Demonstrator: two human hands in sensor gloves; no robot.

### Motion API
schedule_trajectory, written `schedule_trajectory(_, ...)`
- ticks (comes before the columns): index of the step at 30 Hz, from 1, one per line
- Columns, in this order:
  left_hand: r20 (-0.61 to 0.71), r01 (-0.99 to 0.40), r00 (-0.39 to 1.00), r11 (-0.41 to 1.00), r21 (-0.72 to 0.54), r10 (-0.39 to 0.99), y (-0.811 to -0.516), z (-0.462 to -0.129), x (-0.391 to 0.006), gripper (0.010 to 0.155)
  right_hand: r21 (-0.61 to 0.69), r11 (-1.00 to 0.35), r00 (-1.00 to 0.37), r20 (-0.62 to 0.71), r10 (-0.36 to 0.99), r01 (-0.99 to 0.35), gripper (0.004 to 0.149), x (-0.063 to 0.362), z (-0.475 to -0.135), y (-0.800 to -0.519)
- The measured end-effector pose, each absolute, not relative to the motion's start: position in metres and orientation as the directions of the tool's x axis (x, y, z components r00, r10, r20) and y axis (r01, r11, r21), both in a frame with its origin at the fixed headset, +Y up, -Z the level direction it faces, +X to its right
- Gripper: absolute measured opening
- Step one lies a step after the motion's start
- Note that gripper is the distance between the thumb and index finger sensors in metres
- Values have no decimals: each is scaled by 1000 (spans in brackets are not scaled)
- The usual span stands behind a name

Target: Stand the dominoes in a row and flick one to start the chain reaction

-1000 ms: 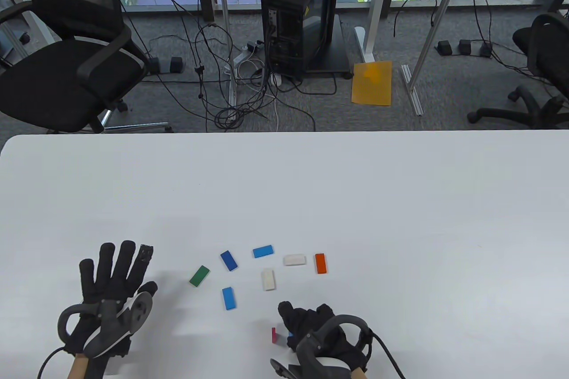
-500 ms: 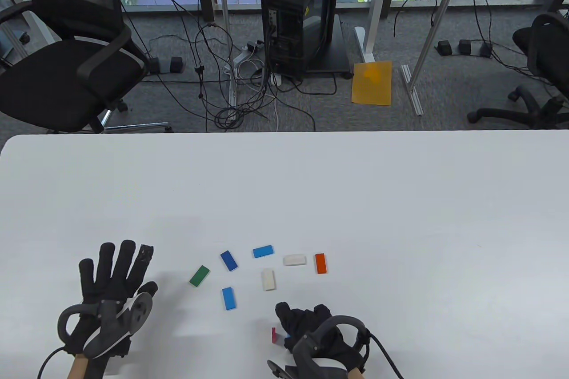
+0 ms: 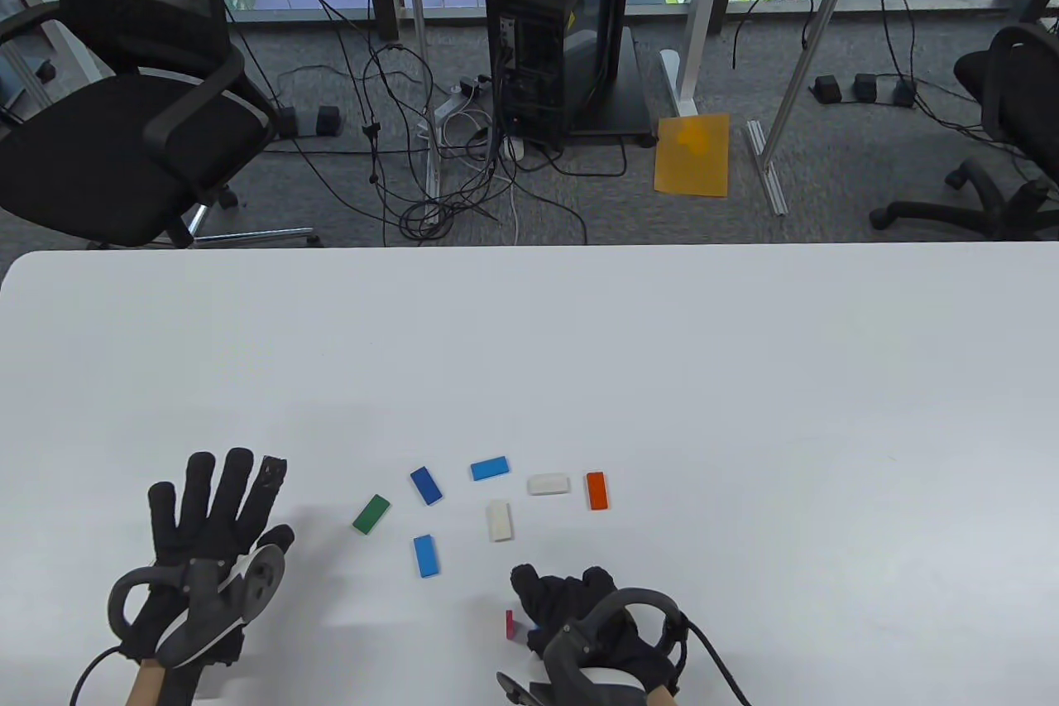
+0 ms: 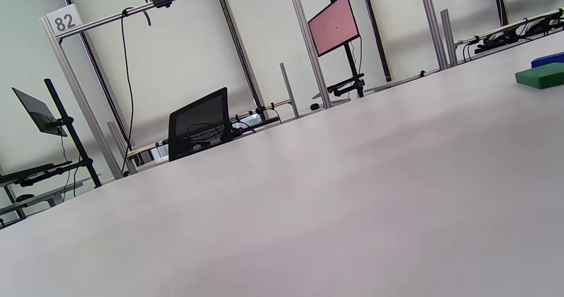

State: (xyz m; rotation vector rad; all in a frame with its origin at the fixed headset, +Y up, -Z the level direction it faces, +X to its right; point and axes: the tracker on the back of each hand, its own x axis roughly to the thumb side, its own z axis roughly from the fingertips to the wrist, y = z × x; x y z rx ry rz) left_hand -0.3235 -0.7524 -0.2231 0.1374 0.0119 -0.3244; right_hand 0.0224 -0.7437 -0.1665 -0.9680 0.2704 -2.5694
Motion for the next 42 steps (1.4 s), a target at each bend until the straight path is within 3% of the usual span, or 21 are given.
schedule_trajectory(36,-30,315,949,940,130,-314,-752,-223,-323,71,-315,-902,-680,593,-430,296,87,26,-160,-738)
schedule_trajectory(42,-34,300,954,944,136,-298,-750,-222,-324,71,-344,-925,-736,583,-344,160,88,39,-155,-714)
